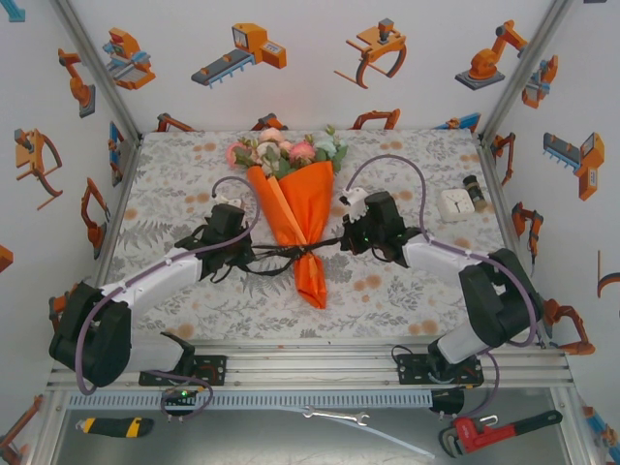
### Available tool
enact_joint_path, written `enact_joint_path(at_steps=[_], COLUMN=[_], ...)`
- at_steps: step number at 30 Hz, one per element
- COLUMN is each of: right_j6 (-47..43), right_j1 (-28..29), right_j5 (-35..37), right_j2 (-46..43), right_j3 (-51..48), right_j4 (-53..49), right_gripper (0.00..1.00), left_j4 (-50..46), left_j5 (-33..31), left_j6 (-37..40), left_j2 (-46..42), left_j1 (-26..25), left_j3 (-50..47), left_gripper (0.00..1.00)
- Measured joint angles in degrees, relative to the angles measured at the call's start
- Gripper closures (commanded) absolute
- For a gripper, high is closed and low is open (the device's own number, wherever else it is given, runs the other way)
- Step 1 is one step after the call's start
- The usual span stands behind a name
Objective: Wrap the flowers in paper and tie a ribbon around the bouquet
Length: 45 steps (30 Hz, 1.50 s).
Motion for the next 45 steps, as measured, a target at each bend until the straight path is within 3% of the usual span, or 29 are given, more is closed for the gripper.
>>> enact_joint_path(at_steps=[11, 36, 40, 45], right_j6=[11.1, 21.9, 24.3, 27.1], right_j1=[-2.2, -6.7, -6.2, -3.9], right_j5=[5.1, 3.0, 2.7, 6.6], right_j2=[0.8, -0.7, -3.9, -11.3], right_j3=[-3.5, -5.7, -8.0, -11.0], right_j4=[-0.5, -1.9, -1.9, -3.0], right_gripper=[1.0, 1.0, 0.94, 0.64], left_j4=[-1.7, 5.0, 6.0, 4.8], left_j5=[-1.5, 9.5, 11.7, 9.3], left_j6=[-3.3, -7.2, -5.6, -2.2], left_j2=[0.6, -0.2, -0.4, -1.4], left_j1=[3.4, 12.2, 12.8, 14.5], left_j3=[0.0, -7.5, -7.5, -6.6], left_gripper=[1.0, 1.0, 0.83, 0.57])
